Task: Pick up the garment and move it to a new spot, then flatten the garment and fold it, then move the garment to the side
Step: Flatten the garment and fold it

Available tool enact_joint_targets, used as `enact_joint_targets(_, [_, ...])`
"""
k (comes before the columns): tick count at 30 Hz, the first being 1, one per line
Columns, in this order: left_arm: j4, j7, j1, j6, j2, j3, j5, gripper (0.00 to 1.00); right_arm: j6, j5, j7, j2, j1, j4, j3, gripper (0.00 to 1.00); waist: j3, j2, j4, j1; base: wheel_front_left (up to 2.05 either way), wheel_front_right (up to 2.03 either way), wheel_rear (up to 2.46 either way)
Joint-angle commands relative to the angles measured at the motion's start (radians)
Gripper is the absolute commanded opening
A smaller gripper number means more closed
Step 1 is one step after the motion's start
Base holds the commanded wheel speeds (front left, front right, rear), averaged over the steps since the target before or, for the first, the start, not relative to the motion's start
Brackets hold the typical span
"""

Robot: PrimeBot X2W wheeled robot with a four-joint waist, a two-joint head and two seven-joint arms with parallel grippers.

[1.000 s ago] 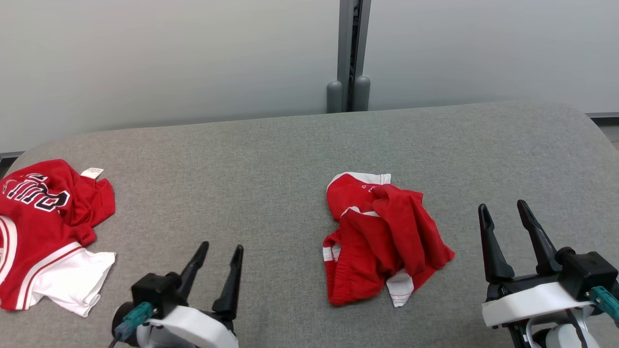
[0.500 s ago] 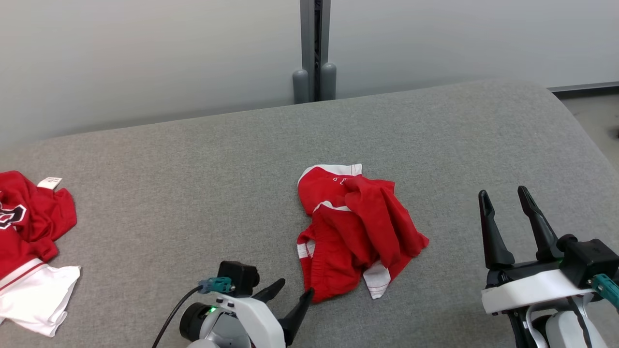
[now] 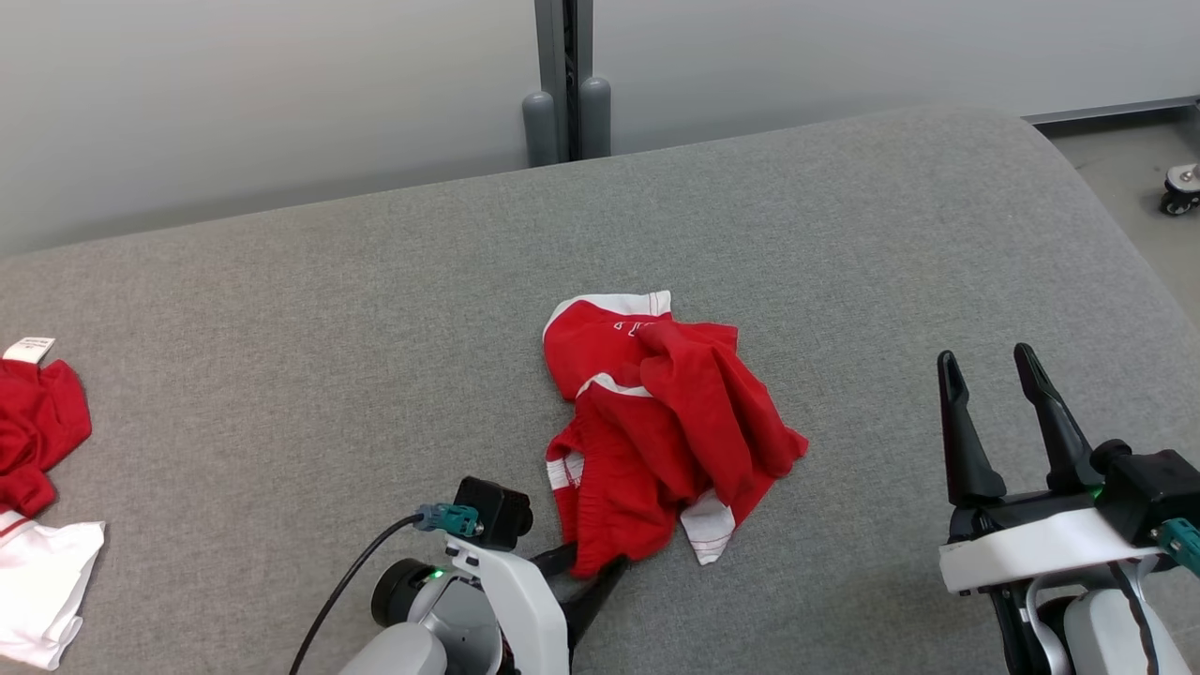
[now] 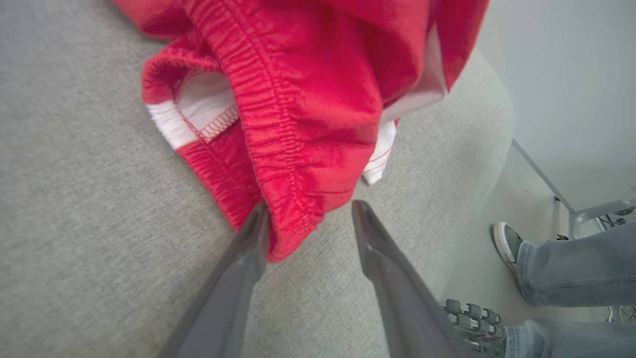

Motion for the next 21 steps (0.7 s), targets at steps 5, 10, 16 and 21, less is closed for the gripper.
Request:
enact_joint_targets(5, [0.000, -0.022, -0.037, -0.003, 0.027, -0.039, -0.038, 0.00, 0.002, -0.001, -0.005, 0.002, -0.007, 0.000, -0.007, 1.00, 0.001, -0.0001, 0.014, 0.0000, 0.00, 0.00, 0.00])
enact_joint_targets(10, [-0.022, -0.060, -0.049, -0.003, 0.045, -0.052, -0.067, 0.00, 0.002, 0.000, -0.005, 0.004, -0.002, 0.003, -0.010, 1.00, -0.007, -0.0001, 0.036, 0.0000, 0.00, 0.00, 0.00])
enact_joint_targets(16, [-0.072, -0.113, -0.046, 0.006, 0.079, -0.007, -0.095, 0.00, 0.002, -0.004, -0.005, 0.005, 0.010, 0.008, -0.013, 1.00, -0.026, -0.0001, 0.067, 0.0000, 0.00, 0.00, 0.00])
enact_joint_targets(21, [-0.113, -0.150, -0.021, 0.058, 0.129, 0.063, -0.112, 0.00, 0.002, -0.006, -0.005, 0.006, 0.019, 0.017, -0.009, 1.00, -0.040, -0.0001, 0.088, 0.0000, 0.00, 0.00, 0.00])
